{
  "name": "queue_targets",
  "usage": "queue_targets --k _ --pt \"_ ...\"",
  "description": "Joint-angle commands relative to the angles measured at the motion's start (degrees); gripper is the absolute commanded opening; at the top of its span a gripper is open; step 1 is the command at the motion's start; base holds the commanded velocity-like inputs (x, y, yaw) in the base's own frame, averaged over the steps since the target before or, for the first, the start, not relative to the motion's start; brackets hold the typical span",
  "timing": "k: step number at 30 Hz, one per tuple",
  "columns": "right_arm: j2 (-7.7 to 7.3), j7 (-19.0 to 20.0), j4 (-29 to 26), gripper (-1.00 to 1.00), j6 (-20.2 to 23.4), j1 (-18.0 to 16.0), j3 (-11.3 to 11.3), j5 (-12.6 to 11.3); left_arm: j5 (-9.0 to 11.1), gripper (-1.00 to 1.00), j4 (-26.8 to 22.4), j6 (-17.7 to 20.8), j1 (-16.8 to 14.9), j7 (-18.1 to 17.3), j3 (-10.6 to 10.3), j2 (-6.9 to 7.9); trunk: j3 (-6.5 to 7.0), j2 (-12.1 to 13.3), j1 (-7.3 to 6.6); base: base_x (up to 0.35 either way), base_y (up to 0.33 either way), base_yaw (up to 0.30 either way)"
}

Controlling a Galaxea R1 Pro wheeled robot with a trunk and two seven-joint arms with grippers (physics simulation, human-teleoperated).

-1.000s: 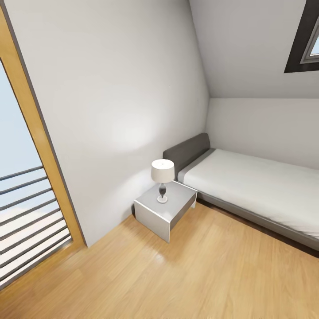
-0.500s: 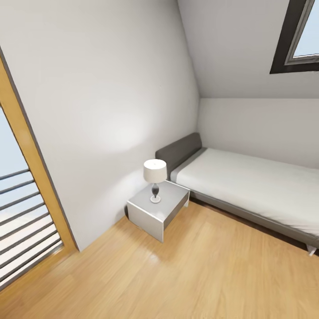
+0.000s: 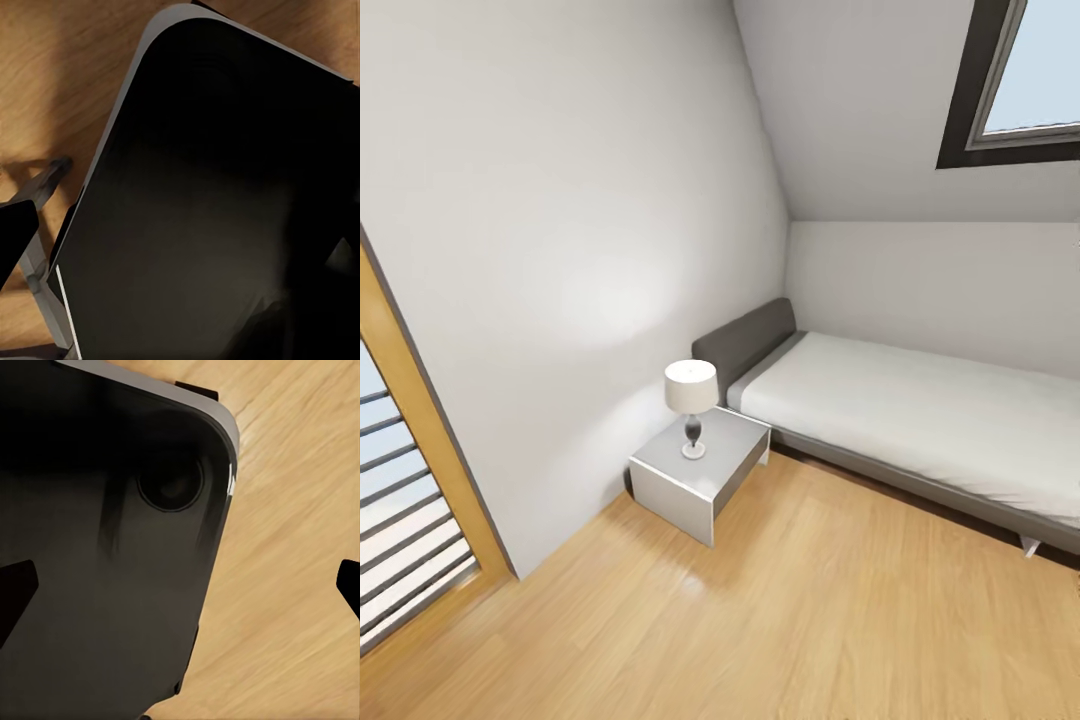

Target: Attach the digital camera to the camera tripod in the bedroom.

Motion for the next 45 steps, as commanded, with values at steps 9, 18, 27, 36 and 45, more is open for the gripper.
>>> queue_targets --k 9,18,27,36,45 --pt "-0.15 -0.03 -0.01 1.0 -0.01 -0.02 0.07 0.51 0.11 1.0 -0.07 -0.07 -0.02 0.04 0.1 0.0 -0.05 -0.02 0.0 0.0 0.0 -0.012" --pt "-0.2 -0.03 -0.01 1.0 0.01 -0.02 0.09 0.6 0.11 1.0 -0.07 -0.07 -0.04 0.04 0.11 0.0 -0.05 -0.02 0.0 0.0 0.0 -0.001" --pt "-0.19 -0.03 -0.01 1.0 -0.02 -0.02 0.07 0.62 0.13 1.0 -0.07 -0.07 0.0 0.04 0.11 0.03 -0.05 -0.02 0.0 0.0 0.0 0.0" --pt "-0.15 -0.05 -0.01 1.0 -0.2 -0.02 -0.11 0.44 0.22 1.0 -0.48 -0.07 -0.03 0.16 0.18 0.58 -0.05 -0.02 0.0 0.0 0.0 0.0" --pt "-0.34 0.17 -0.15 1.0 -0.03 -0.02 -0.05 0.54 1.96 1.0 -7.66 2.0 -0.03 3.78 0.26 5.51 -0.05 -0.02 0.0 0.0 0.0 0.0"
